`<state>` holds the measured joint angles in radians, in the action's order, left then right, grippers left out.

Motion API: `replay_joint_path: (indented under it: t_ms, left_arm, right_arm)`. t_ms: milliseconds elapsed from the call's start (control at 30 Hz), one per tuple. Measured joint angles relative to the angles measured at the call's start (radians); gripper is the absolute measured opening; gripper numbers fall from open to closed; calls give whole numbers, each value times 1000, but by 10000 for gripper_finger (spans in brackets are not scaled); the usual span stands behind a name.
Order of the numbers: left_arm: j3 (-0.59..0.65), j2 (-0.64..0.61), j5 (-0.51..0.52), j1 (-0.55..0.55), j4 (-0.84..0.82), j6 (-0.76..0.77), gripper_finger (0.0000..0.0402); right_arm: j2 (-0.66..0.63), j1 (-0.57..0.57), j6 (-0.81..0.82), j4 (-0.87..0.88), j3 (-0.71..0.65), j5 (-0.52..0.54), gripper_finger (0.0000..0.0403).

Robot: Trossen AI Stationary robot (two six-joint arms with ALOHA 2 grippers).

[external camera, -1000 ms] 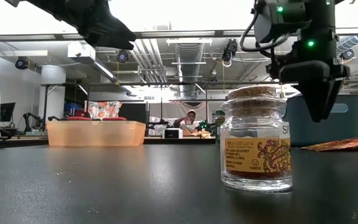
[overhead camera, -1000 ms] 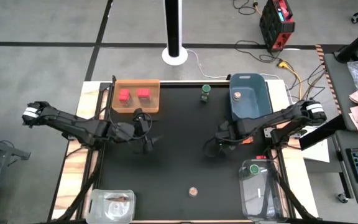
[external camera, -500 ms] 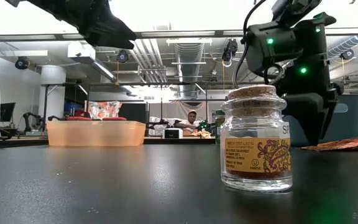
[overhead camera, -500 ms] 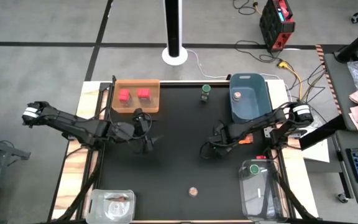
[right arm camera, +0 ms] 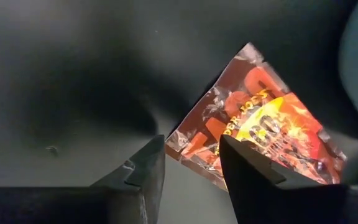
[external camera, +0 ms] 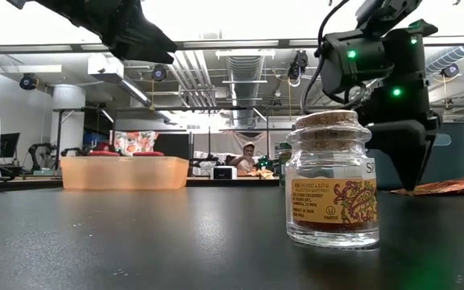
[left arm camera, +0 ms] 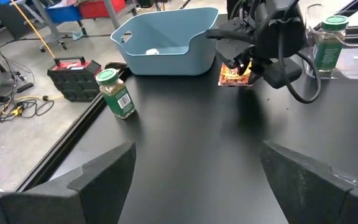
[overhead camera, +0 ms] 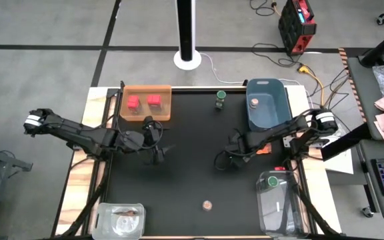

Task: Sort spices by type
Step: Put the orange seasoning bag into the white bin

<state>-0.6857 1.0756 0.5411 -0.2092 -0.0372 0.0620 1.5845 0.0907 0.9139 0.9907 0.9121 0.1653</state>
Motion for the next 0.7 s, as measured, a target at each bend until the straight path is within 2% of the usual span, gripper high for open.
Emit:
replay_joint_path:
  t_ms: [267,700]
  left_arm:
    - [0,0,0,0,0,3,326]
    - [0,0,-1,0,0,1,326]
  right_arm:
    - [-4,-9,-64,-151,-69,-78,114]
    - [-7,-8,-89,-201,-48,-87,13]
